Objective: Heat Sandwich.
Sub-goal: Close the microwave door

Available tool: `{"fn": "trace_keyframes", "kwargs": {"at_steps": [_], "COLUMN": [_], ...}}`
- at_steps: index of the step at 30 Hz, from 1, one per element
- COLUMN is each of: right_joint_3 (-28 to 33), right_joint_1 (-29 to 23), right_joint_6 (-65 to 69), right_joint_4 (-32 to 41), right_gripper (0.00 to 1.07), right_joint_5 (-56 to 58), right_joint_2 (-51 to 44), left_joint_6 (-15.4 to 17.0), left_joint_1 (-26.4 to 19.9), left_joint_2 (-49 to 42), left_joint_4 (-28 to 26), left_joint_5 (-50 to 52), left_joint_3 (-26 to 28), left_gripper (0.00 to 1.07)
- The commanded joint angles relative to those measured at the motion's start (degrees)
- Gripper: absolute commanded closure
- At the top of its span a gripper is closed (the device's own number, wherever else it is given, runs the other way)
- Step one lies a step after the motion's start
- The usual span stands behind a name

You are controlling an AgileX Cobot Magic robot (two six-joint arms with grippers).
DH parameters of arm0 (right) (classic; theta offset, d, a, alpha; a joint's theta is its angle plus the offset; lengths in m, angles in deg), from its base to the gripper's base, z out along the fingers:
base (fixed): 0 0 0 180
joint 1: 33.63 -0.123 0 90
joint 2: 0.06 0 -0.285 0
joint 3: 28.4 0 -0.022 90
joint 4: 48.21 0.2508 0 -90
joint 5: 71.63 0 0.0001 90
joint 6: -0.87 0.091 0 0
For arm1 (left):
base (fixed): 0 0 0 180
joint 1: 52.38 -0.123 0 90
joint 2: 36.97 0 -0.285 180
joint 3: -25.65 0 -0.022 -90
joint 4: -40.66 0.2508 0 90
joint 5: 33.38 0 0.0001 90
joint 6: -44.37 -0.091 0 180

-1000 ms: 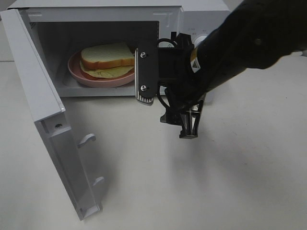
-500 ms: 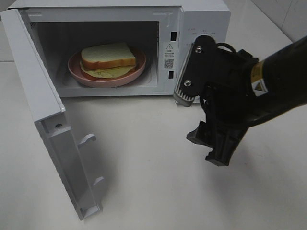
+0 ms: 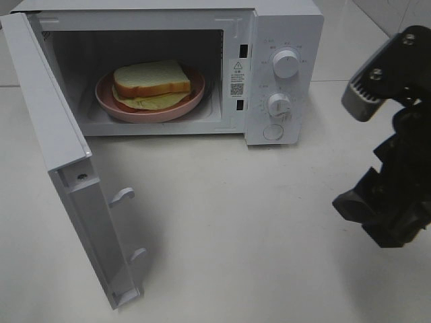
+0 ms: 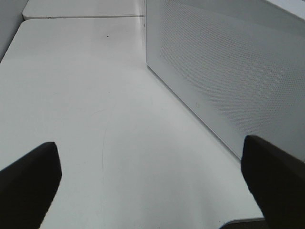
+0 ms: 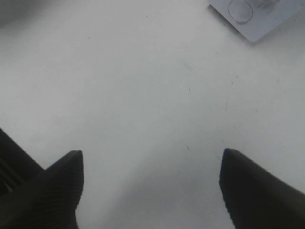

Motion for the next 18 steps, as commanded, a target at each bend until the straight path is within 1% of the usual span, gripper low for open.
{"fn": "trace_keyframes", "kwargs": {"at_steps": [1, 4, 5, 6, 11, 13, 16, 18], "right_joint_3": [0.2, 0.2, 0.2, 0.2, 0.2, 0.2, 0.2, 0.2], "right_joint_1": [-0.1, -0.1, -0.1, -0.1, -0.1, -0.1, -0.1, -0.1], "right_joint_6": [2.5, 3.4, 3.4, 3.4, 3.5, 3.5, 3.5, 3.5], "right_joint_4": [0.2, 0.2, 0.2, 0.2, 0.3, 0.3, 1.6, 1.9], "right_gripper": [0.31, 0.31, 0.31, 0.31, 0.31, 0.31, 0.31, 0.31], "right_joint_5": [4.1, 8.3, 11.2, 11.2, 19.0, 20.5, 25.8, 26.8], "right_joint_2": [-2.8, -5.8, -7.6, -7.6, -12.8, -13.7, -17.4, -18.8], "left_joint_6": [0.2, 0.2, 0.2, 0.2, 0.2, 0.2, 0.2, 0.2], "left_joint_1": [0.0, 0.0, 0.0, 0.0, 0.0, 0.0, 0.0, 0.0], "left_joint_2": [-1.5, -1.5, -1.5, -1.5, -1.5, -1.5, -1.5, -1.5], "left_joint_4": [-0.2, -0.2, -0.2, -0.2, -0.2, -0.2, -0.2, -0.2], "left_joint_5": [0.5, 0.5, 0.5, 0.5, 0.5, 0.5, 0.5, 0.5], "left_joint_3": [-0.3, -0.3, -0.3, -0.3, -0.3, -0.3, -0.3, -0.3], "left_gripper": [0.1, 0.1, 0.1, 0.1, 0.1, 0.1, 0.1, 0.1]}}
